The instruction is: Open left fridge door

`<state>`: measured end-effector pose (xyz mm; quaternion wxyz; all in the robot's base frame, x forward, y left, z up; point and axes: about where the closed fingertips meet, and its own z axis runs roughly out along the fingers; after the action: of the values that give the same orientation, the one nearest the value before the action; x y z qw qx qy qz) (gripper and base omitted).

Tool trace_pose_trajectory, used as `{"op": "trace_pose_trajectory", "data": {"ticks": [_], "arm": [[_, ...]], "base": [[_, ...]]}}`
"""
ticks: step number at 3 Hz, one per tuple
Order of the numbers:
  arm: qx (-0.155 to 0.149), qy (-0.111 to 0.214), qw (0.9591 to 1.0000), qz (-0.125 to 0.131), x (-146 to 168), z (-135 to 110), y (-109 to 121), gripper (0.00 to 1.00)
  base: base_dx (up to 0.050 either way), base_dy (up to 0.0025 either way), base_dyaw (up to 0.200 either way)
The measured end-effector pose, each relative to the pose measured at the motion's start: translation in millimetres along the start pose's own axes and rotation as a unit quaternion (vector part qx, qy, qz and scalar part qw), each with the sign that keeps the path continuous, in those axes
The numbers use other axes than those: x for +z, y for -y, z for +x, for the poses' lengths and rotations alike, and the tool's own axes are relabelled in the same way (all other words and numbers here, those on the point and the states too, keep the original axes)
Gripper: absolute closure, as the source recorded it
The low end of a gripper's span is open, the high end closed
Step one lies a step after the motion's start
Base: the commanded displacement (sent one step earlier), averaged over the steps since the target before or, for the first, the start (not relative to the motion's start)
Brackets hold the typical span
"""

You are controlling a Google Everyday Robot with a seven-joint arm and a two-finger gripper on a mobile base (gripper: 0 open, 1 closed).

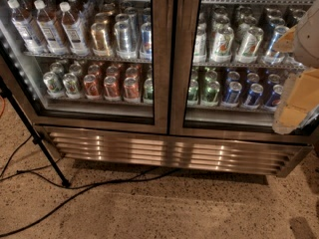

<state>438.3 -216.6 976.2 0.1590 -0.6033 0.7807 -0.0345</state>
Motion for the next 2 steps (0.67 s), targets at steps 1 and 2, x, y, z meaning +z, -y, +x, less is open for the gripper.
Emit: {"op": "trace_pose_trajectory", "data": {"ticks": [1, 2], "arm": [[-0.002, 0.001, 0.9999, 0.010, 0.9, -7.5, 5.1, 0.00], [0.043, 0.076, 0.9958, 0.027, 8.2, -27.1, 47.0, 0.00]], "base": [[0.000, 0.00000, 0.000], [0.000, 0.00000, 0.000]]}}
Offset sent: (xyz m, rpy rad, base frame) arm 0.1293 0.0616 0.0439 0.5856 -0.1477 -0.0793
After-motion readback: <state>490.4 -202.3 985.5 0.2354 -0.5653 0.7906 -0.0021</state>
